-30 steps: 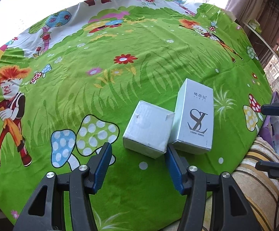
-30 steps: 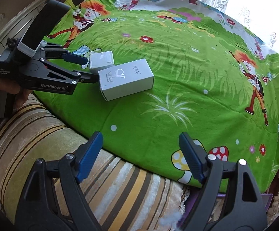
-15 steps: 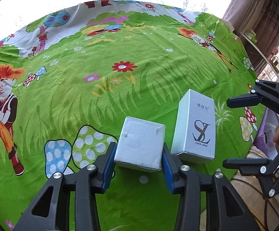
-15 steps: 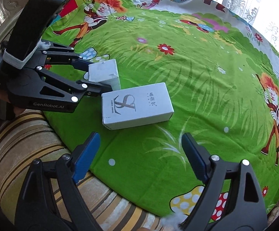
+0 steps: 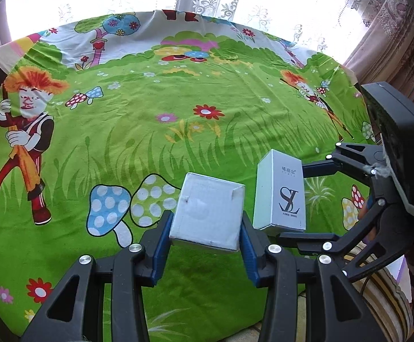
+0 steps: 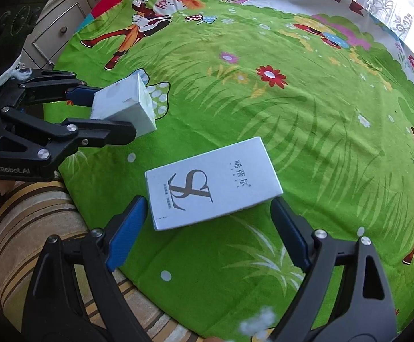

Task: Organize rigid objects
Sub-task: 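Grasp the small white box with the left gripper while the right grasps the SL-printed box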

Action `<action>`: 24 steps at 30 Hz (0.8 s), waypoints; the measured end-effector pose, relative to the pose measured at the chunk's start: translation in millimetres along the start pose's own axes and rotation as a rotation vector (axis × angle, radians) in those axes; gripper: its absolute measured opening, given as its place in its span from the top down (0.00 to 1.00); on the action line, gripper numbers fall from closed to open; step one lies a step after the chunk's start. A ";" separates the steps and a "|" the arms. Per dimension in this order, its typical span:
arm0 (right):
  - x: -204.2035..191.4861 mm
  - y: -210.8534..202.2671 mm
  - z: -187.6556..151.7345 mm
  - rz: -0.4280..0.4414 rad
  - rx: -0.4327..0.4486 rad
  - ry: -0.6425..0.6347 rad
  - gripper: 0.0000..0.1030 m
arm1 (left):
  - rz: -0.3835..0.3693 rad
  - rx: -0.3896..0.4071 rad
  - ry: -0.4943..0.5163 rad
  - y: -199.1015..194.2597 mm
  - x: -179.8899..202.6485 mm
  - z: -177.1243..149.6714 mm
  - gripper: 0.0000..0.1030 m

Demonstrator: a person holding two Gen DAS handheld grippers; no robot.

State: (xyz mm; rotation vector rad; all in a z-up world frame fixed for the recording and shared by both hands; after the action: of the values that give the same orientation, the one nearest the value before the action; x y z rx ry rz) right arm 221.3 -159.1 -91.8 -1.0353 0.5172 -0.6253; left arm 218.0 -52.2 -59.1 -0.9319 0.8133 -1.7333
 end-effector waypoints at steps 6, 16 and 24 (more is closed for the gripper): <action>-0.6 2.0 5.9 -0.026 0.009 -0.035 0.13 | -0.002 0.009 -0.014 -4.9 1.8 -2.6 0.56; -16.4 -6.7 12.7 -0.008 -0.001 -0.240 0.07 | -0.006 0.015 -0.030 -5.4 1.1 -4.7 0.56; -14.5 -3.9 24.4 -0.007 -0.001 -0.275 0.06 | -0.008 0.022 -0.061 -6.7 -5.3 -6.5 0.56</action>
State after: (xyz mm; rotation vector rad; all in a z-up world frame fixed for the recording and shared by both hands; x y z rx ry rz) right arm 226.1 -135.3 -76.6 -1.1041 0.2725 -0.4791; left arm 210.6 -44.5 -57.7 -0.9691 0.7506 -1.7092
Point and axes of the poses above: each gripper's, at about its wrist camera, not at the fingertips, and y roughly the way its jaws point, x to its right, z to its top, the point moved 6 cm from there along y, roughly the way its jaws point, and after that the axes turned 1 degree about -z, right-handed, at the moved point
